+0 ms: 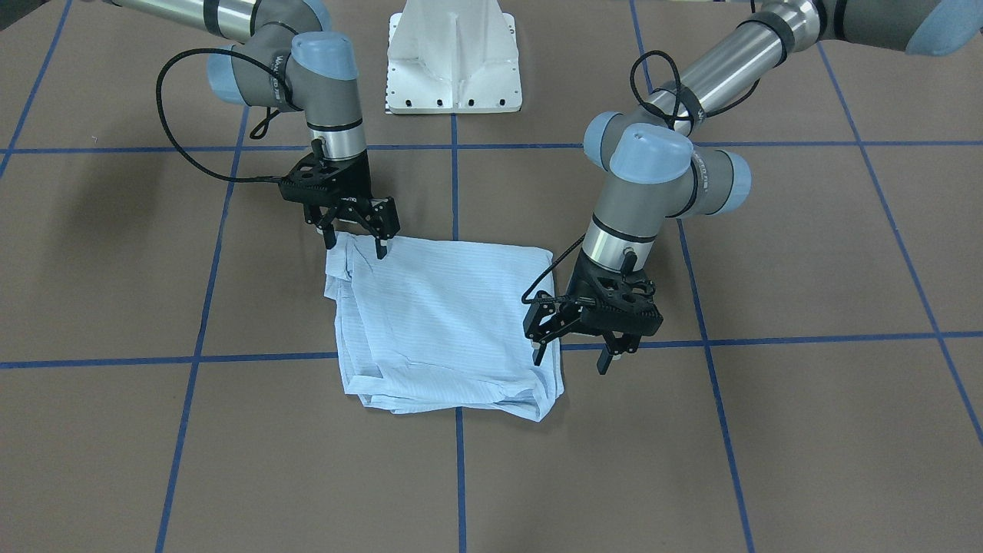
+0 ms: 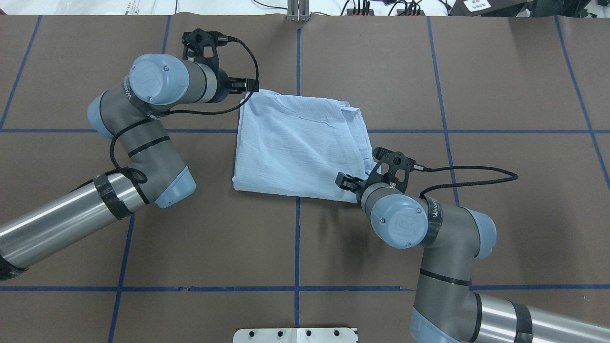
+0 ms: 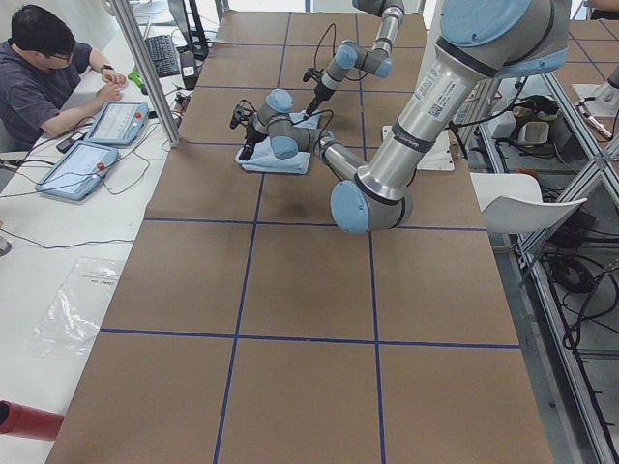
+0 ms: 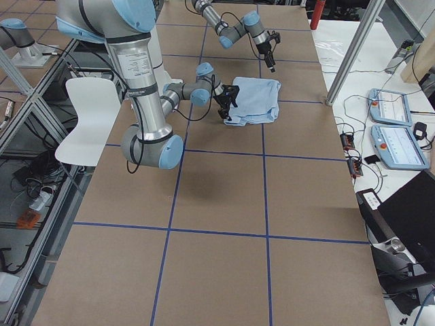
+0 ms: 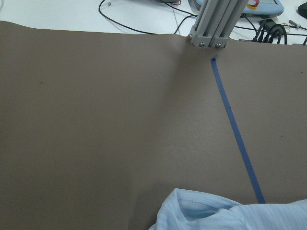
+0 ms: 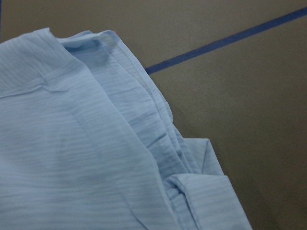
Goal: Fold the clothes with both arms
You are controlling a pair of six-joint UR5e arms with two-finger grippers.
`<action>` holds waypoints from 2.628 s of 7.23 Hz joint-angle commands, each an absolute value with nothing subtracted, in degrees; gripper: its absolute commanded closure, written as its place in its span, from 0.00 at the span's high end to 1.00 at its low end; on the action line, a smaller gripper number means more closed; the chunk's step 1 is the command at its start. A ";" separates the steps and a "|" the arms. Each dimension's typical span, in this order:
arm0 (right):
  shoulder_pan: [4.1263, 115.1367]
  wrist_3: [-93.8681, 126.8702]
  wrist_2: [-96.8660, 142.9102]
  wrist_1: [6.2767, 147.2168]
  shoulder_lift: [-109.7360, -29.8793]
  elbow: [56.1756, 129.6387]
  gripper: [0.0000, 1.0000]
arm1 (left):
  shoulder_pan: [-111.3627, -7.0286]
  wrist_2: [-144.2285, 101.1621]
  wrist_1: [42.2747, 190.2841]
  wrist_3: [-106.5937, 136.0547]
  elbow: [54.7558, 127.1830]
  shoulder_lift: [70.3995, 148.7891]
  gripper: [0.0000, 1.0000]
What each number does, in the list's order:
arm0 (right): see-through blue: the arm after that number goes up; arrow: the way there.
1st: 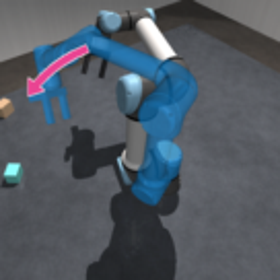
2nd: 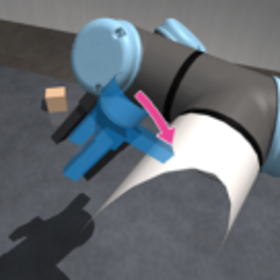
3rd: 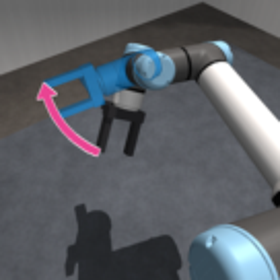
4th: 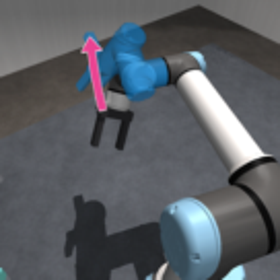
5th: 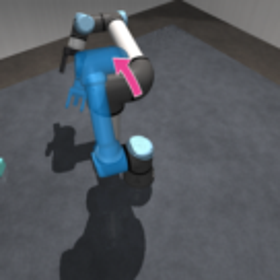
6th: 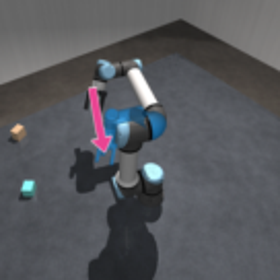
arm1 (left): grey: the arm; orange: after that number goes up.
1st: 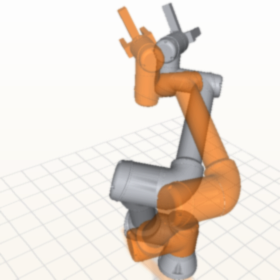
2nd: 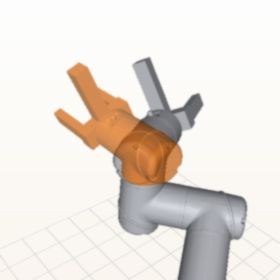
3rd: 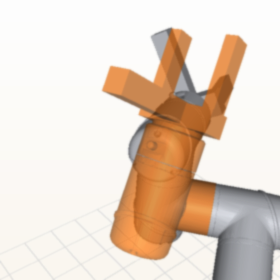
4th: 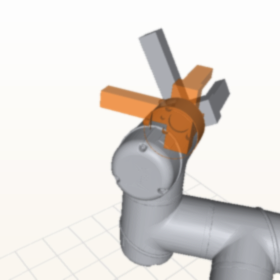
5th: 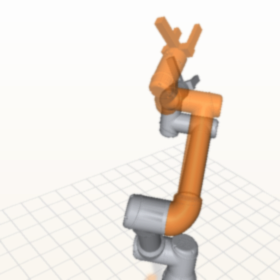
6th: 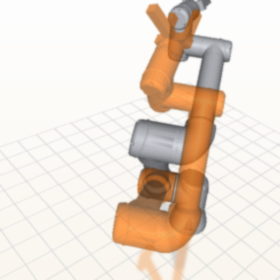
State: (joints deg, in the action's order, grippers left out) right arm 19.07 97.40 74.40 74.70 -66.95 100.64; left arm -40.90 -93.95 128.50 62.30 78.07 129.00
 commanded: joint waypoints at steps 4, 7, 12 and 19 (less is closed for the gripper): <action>22.12 93.73 78.36 75.41 -66.36 103.17 1.00 | -40.96 -94.22 128.41 62.05 78.13 128.85 1.00; 37.82 74.17 97.84 86.80 -66.97 109.14 1.00 | -41.40 -98.43 116.09 51.11 94.47 120.20 1.00; 71.20 16.76 120.55 95.01 -81.07 108.99 1.00 | -60.74 -115.05 94.31 17.54 116.11 102.69 1.00; 87.97 -1.76 130.06 94.31 -102.20 105.73 1.00 | -86.52 -131.34 91.58 -0.66 109.55 82.74 1.00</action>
State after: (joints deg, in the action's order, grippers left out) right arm 86.99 -2.02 128.19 94.29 -100.23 105.67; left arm -80.39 -125.36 92.18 5.16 113.07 85.93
